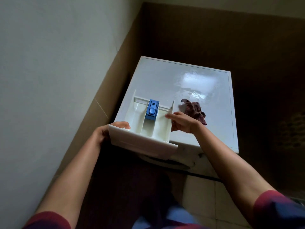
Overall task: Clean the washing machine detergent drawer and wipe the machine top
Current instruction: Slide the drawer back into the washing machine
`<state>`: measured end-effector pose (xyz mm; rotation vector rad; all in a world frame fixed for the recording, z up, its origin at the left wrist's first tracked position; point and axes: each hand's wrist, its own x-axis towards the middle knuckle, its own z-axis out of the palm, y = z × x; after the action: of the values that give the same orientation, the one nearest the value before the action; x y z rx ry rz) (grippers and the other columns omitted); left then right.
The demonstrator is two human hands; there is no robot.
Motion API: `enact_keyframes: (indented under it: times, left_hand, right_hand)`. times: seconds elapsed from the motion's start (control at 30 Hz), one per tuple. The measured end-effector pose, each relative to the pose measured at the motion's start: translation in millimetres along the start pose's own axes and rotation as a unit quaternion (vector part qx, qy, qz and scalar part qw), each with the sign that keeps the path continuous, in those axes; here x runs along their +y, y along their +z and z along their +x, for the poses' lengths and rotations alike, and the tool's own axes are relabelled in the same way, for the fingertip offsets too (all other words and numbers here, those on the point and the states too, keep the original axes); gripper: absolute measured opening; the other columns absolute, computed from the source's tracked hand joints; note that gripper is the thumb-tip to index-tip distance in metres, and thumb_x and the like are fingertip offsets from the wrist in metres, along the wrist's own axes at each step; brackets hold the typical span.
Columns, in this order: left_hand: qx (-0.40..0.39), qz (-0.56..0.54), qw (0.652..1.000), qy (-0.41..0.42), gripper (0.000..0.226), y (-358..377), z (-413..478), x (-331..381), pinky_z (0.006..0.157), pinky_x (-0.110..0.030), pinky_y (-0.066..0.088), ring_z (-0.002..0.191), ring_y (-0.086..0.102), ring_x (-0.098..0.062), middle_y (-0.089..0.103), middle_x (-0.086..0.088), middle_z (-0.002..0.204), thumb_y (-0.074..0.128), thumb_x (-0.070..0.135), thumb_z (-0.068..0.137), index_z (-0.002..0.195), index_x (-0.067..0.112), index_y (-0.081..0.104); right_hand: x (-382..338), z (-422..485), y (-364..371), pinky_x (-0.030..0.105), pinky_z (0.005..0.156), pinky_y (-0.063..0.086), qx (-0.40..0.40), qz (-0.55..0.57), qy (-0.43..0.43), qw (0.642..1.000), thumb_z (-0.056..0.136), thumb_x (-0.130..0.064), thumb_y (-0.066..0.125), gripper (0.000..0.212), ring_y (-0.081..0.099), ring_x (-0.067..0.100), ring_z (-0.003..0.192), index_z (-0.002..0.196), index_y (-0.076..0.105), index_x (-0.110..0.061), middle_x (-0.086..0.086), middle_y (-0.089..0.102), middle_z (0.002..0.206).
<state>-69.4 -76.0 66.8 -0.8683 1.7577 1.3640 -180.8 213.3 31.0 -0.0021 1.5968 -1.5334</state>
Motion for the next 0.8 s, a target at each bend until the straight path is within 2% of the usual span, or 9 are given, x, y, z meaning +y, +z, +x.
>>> enact_keyframes:
  times: [0.07,0.17,0.3,0.4,0.47,0.53,0.63,0.73,0.8]
  left_hand:
    - [-0.006,-0.013,1.0,0.016,0.068,-6,1,-18,0.047,-0.024,0.048,0.047,0.059,-0.019,0.06,-0.006,0.055,0.077,0.059,0.039,0.083,0.009,0.061]
    - [0.014,-0.078,0.989,0.125,0.083,-13,-1,-40,0.079,-0.032,0.056,0.09,0.07,-0.024,0.073,-0.008,0.094,0.061,0.081,0.061,0.103,0.01,0.068]
    - [0.114,-0.353,0.916,0.152,0.06,-7,-5,-77,0.085,-0.027,0.048,0.107,0.057,-0.019,0.065,-0.005,0.106,0.026,0.056,0.098,0.118,0.008,0.056]
    - [0.296,-0.467,0.822,0.137,0.045,24,-22,-117,0.072,-0.021,0.047,0.092,0.057,-0.016,0.063,-0.004,0.091,0.039,0.052,0.097,0.091,0.013,0.061]
    - [0.383,-0.464,0.795,0.076,0.056,56,-36,-141,0.077,-0.03,0.05,0.086,0.058,-0.019,0.061,-0.006,0.095,0.048,0.061,0.088,0.098,0.009,0.065]
    - [0.313,-0.499,0.807,0.031,0.064,87,-46,-156,0.096,-0.04,0.048,0.104,0.059,-0.025,0.061,-0.005,0.109,0.052,0.073,0.078,0.107,0.017,0.064]
    - [0.178,-0.565,0.803,0.066,0.064,119,-55,-157,0.106,-0.045,0.043,0.116,0.056,-0.024,0.061,-0.002,0.123,0.055,0.074,0.071,0.114,0.026,0.058]
    - [0.177,-0.56,0.805,0.083,0.078,132,-52,-165,0.108,-0.044,0.041,0.116,0.057,-0.023,0.062,-0.005,0.123,0.062,0.065,0.067,0.124,0.013,0.056]
    - [0.194,-0.551,0.807,0.082,0.063,132,-49,-174,0.106,-0.046,0.043,0.112,0.06,-0.025,0.066,-0.009,0.118,0.073,0.049,0.07,0.118,0.01,0.06]
  right_hand:
    - [7,-5,15,0.027,0.056,0.056,0.004,0.0,-0.003,1.0,0.096,-0.015,0.054,0.014,0.065,0.015,0.06,0.092,0.063,-0.005,0.003,0.067,0.072]
    - [20,-9,38,0.026,0.052,0.055,0.017,-0.001,-0.004,1.0,0.096,-0.013,0.053,0.012,0.062,0.012,0.055,0.091,0.061,-0.007,-0.002,0.065,0.064]
    - [40,-13,56,0.022,0.045,0.051,0.024,0.015,-0.009,1.0,0.097,-0.012,0.052,0.01,0.059,0.006,0.048,0.09,0.058,-0.008,-0.008,0.063,0.055]
    - [55,-17,64,0.023,0.044,0.051,0.029,0.013,-0.012,0.999,0.096,-0.012,0.054,0.009,0.061,0.009,0.049,0.093,0.059,-0.006,-0.005,0.065,0.059]
    - [64,-19,70,0.024,0.044,0.052,0.029,0.017,-0.011,0.999,0.096,-0.012,0.054,0.01,0.063,0.011,0.05,0.093,0.06,-0.005,0.0,0.067,0.065]
    - [73,-20,78,0.025,0.048,0.054,0.023,0.017,-0.005,1.0,0.096,-0.012,0.053,0.011,0.064,0.013,0.055,0.096,0.061,-0.003,0.006,0.067,0.075]
    - [83,-18,89,0.026,0.053,0.055,0.016,0.013,0.008,1.0,0.096,-0.011,0.052,0.016,0.065,0.016,0.063,0.105,0.059,0.0,0.011,0.065,0.087]
    - [93,-15,98,0.027,0.057,0.056,0.008,0.011,0.02,1.0,0.096,-0.009,0.052,0.022,0.065,0.02,0.071,0.115,0.057,0.0,0.011,0.066,0.095]
    - [102,-13,103,0.026,0.056,0.057,0.006,0.021,0.033,0.999,0.095,-0.009,0.053,0.019,0.066,0.018,0.069,0.113,0.059,-0.004,0.009,0.067,0.093]
